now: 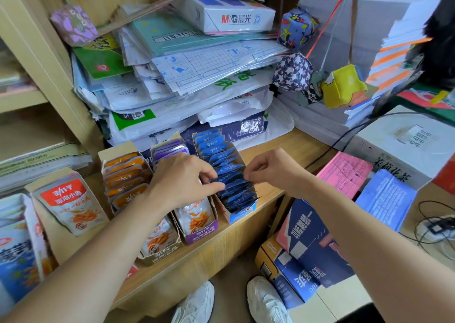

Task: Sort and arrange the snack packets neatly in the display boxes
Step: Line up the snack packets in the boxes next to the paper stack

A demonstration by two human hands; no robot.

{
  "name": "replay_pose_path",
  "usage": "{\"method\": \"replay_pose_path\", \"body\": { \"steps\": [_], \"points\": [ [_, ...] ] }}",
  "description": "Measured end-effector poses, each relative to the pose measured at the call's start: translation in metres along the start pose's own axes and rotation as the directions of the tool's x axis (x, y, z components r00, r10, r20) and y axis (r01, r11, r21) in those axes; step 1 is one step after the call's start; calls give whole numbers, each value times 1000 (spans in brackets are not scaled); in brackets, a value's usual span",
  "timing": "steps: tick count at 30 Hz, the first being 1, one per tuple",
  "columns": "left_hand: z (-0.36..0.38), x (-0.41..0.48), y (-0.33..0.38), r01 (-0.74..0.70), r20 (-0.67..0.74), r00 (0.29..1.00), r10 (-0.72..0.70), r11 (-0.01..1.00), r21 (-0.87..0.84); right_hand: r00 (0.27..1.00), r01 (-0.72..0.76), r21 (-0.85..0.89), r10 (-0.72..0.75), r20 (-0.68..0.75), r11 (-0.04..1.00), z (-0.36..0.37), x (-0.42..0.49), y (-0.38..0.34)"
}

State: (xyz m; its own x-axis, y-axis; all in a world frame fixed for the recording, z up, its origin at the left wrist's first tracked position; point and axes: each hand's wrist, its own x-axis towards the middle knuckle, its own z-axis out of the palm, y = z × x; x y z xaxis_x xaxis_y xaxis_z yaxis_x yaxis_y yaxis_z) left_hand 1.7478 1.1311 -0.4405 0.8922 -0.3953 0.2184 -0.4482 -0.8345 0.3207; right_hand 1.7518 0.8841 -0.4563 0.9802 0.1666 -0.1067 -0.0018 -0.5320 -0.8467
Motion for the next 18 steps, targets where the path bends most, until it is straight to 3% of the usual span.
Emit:
{"method": "replay_pose_path", "body": {
  "steps": [3,8,13,18],
  "points": [
    [1,1,-2,-37,-6,999,37,999,18,1000,-6,-13,6,3,1000,-2,-3,1],
    [9,4,1,-89,-164,982,89,996,7,1000,-9,-46,9,-6,999,0,-5,0],
    [15,7,3,-193,-95,975,203,976,103,1000,-16,-86,16,3,996,-1,-6,-1],
    [15,15,2,-211,-33,975,218,965,154,1000,-7,-97,7,3,995,0,-7,-1]
  ]
}}
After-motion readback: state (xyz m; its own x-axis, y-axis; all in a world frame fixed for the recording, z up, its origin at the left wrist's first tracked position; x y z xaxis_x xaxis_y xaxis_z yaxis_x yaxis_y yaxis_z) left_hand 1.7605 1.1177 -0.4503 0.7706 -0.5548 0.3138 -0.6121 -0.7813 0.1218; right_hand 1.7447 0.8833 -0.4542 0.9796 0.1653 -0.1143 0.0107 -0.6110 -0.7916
